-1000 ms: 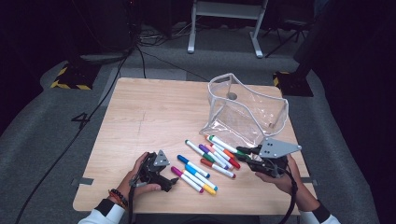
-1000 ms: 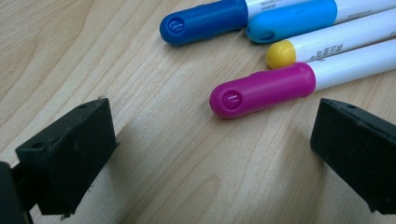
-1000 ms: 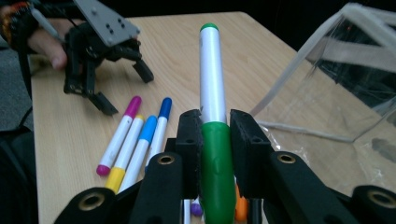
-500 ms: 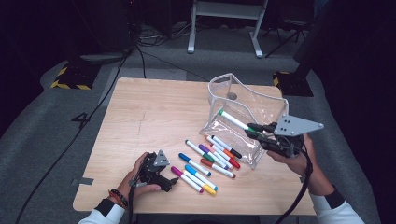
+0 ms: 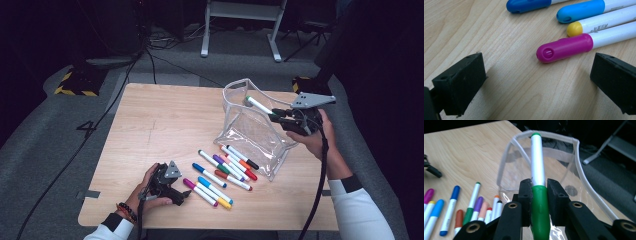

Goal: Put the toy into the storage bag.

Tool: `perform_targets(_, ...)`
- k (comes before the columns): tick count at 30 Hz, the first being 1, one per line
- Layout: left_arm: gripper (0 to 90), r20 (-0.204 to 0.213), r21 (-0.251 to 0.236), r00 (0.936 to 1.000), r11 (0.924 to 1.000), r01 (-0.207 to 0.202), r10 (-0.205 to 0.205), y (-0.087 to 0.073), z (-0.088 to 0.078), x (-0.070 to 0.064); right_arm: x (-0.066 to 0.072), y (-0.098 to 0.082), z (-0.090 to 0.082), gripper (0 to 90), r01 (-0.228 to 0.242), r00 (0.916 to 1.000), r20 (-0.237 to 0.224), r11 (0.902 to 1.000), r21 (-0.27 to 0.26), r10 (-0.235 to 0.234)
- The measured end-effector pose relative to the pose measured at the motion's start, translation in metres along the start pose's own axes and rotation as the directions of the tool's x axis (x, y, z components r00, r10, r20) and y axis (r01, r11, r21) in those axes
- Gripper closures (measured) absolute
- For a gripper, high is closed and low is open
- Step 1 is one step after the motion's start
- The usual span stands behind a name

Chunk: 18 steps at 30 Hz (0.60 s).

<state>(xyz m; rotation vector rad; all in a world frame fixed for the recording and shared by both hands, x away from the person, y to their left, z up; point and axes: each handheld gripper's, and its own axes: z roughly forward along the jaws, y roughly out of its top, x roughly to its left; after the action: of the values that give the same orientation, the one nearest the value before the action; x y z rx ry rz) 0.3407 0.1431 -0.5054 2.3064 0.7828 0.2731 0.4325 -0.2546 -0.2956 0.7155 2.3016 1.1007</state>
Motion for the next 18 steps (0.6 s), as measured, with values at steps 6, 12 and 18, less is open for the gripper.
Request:
perform_targets(6,0.3,0.000,0.000,1.0000,1.0000,0.000,0.000,0.000,0.000,0.000,-0.019,-0.003,0.021,74.6,-0.056,0.9983,0.017,0.9945,0.088,0.055)
perform_targets(12,0.3,0.000,0.000,1.0000,1.0000,-0.001,0.001,0.000,0.000,0.000,-0.019,-0.006,0.038,74.5,-0.052,0.9986,0.014,0.9732,0.224,0.050)
perform_targets(18,0.3,0.003,0.001,1.0000,1.0000,-0.004,0.004,0.000,0.000,0.000,-0.010,-0.004,0.045,74.5,0.012,0.9974,-0.070,0.9314,0.364,0.014)
